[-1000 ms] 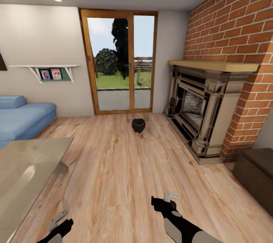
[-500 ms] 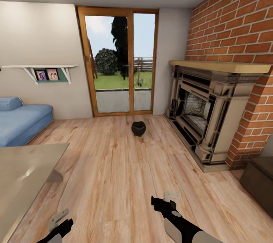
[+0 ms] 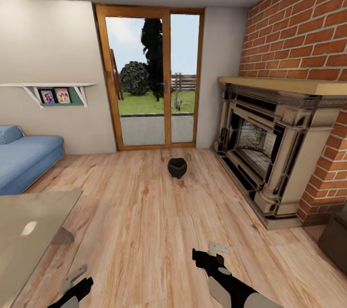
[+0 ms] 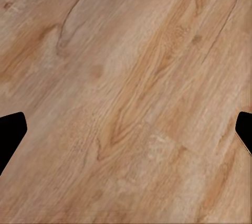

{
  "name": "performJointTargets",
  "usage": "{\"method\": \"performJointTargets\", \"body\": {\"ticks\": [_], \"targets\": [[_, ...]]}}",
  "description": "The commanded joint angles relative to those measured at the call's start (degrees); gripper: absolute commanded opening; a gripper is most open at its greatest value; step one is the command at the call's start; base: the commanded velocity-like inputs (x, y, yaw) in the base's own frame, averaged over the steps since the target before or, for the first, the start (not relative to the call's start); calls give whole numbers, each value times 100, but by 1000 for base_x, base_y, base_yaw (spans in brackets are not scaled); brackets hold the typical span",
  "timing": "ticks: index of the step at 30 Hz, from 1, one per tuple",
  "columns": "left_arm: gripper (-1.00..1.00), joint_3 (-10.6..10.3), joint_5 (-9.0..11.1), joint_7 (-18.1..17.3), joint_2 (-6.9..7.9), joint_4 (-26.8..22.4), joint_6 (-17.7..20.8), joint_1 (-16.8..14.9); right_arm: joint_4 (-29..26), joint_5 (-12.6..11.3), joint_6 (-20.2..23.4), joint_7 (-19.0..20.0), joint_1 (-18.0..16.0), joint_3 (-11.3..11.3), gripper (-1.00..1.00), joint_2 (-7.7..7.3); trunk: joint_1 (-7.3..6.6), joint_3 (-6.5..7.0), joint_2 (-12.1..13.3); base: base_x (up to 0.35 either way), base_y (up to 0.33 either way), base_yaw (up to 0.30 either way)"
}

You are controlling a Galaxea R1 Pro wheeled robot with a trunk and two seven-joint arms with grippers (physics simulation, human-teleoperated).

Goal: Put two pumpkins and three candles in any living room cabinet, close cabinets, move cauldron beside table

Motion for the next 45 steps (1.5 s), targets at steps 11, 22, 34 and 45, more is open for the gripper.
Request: {"method": "performJointTargets", "body": {"ticks": [11, 22, 34, 45], "targets": [[100, -49, 30, 25, -7, -3, -8, -3, -1, -52, -25, -29, -6, 49, 100, -4, 4, -7, -3, 335, 86, 0], [100, -49, 30, 25, -8, -3, -8, -3, -1, -52, -25, -29, -6, 49, 100, 4, 4, -7, -3, 335, 98, 0], [100, -49, -30, 25, -8, -3, -8, -3, -1, -52, -24, -29, -6, 49, 100, 0, 4, -7, -3, 335, 100, 0], [100, -117, -51, -6, 48, -152, 70, -9, -11, -49, 50, -82, -9, 43, 100, 10, 4, -7, -3, 320, 102, 0]]}}
